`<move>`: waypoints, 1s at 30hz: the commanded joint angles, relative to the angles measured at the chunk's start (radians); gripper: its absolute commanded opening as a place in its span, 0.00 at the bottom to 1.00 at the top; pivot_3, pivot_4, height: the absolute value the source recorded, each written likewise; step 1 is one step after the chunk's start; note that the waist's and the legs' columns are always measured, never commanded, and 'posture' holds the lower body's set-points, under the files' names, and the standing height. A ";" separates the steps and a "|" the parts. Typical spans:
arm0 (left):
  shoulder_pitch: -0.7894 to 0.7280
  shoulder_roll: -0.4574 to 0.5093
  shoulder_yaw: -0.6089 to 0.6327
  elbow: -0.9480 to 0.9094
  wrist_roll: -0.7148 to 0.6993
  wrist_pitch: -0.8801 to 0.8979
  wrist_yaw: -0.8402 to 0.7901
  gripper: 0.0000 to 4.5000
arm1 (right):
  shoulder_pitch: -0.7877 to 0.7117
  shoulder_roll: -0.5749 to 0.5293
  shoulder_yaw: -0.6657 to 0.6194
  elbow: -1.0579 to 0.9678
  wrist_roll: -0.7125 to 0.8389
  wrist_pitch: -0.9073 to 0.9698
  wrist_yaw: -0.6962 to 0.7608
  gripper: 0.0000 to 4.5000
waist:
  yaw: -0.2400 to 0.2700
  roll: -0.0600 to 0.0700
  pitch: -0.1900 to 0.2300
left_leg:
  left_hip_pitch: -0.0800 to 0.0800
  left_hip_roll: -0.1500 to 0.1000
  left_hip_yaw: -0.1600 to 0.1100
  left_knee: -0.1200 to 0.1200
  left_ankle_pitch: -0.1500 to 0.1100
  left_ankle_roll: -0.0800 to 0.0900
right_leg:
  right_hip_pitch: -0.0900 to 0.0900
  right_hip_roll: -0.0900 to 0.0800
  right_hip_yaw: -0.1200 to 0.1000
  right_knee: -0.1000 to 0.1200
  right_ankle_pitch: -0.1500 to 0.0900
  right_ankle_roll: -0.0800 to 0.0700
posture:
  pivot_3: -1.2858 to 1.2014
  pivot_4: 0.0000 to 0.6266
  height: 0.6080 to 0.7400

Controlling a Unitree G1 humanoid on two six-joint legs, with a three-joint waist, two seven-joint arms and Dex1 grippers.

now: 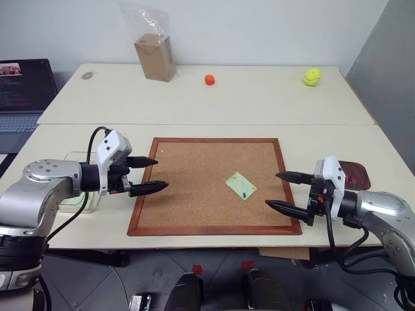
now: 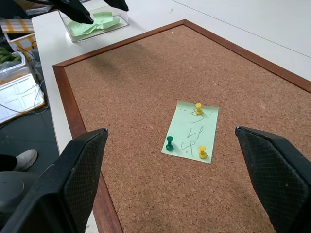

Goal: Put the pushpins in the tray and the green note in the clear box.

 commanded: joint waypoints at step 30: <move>-0.009 -0.292 -0.145 -0.014 0.099 -0.256 0.099 0.04 | -0.236 0.237 0.306 0.148 -0.276 -0.082 -0.182 1.00 | -0.001 0.000 0.000 | 0.000 -0.001 0.000 0.001 0.000 0.000 | 0.000 0.000 0.000 0.001 0.000 0.000 | 0.52 0.24 1.00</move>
